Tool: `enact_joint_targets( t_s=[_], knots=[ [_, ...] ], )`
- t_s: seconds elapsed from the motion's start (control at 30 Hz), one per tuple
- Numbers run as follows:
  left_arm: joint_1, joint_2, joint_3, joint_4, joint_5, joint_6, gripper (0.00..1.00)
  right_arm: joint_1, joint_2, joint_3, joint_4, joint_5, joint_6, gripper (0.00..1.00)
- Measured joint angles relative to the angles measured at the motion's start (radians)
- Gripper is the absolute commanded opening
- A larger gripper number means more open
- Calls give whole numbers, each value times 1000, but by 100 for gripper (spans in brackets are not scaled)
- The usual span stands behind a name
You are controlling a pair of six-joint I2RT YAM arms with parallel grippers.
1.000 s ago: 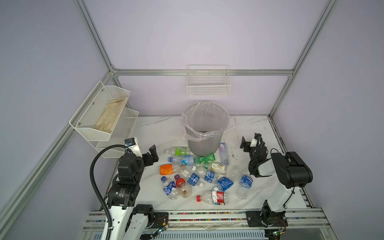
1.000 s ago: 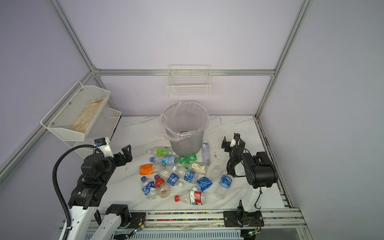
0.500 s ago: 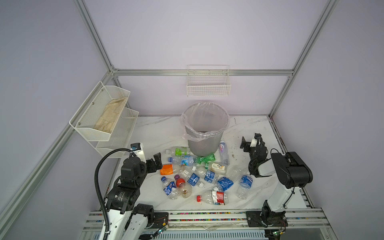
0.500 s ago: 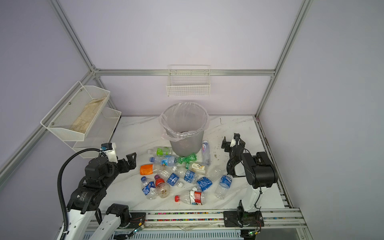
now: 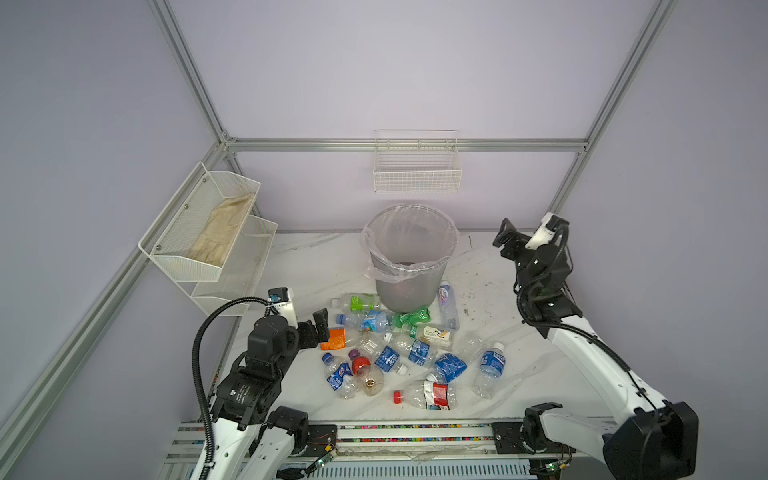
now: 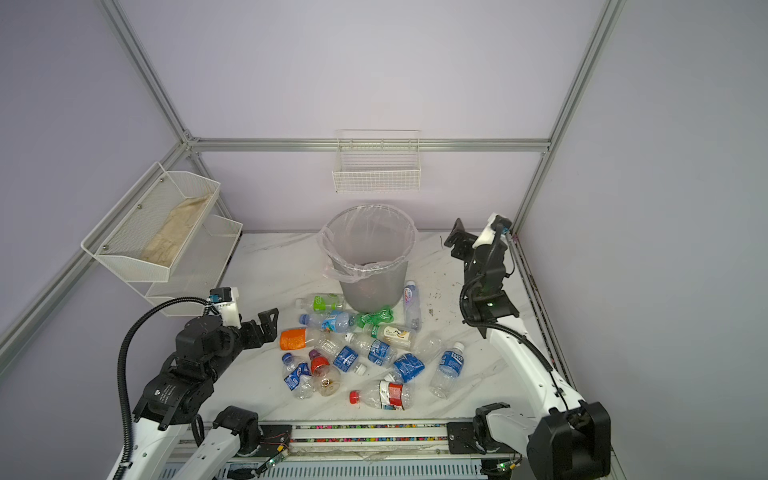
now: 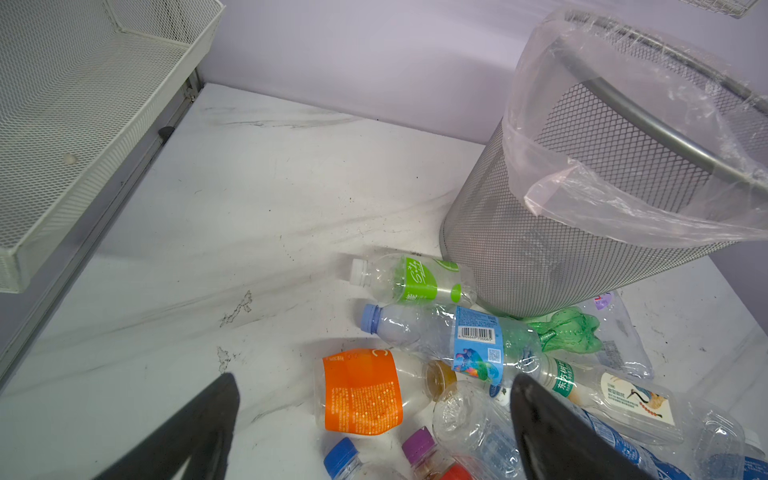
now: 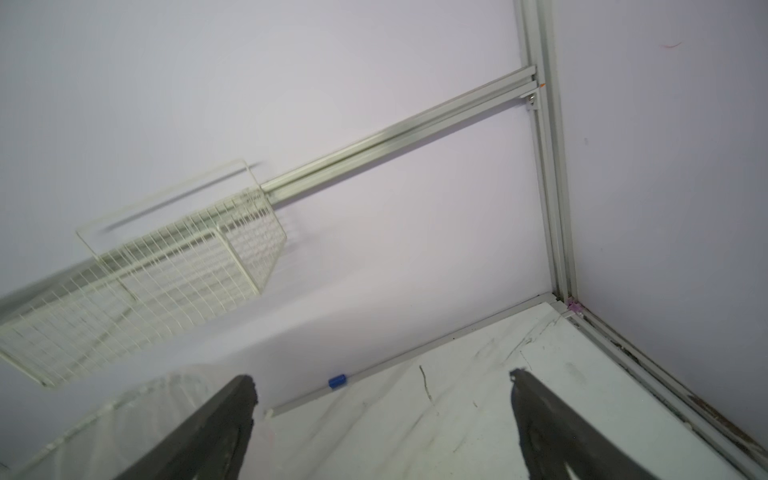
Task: Throw the plastic bottles in the bin
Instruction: 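Lower the right gripper over the blue Pocari Sweat bottle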
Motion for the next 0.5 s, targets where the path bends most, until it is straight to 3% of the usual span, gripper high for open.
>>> enact_joint_targets(
  t_s=[0.13, 0.3, 0.5],
  knots=[
    [-1, 0, 0, 0, -5, 0, 100, -22, -42, 116, -364, -69, 200, 98],
    [-2, 5, 0, 0, -6, 0, 100, -21, 3, 110, -741, -142, 371, 97],
    [-2, 17, 0, 0, -10, 0, 100, -16, -42, 37, -979, -217, 518, 98]
  ],
)
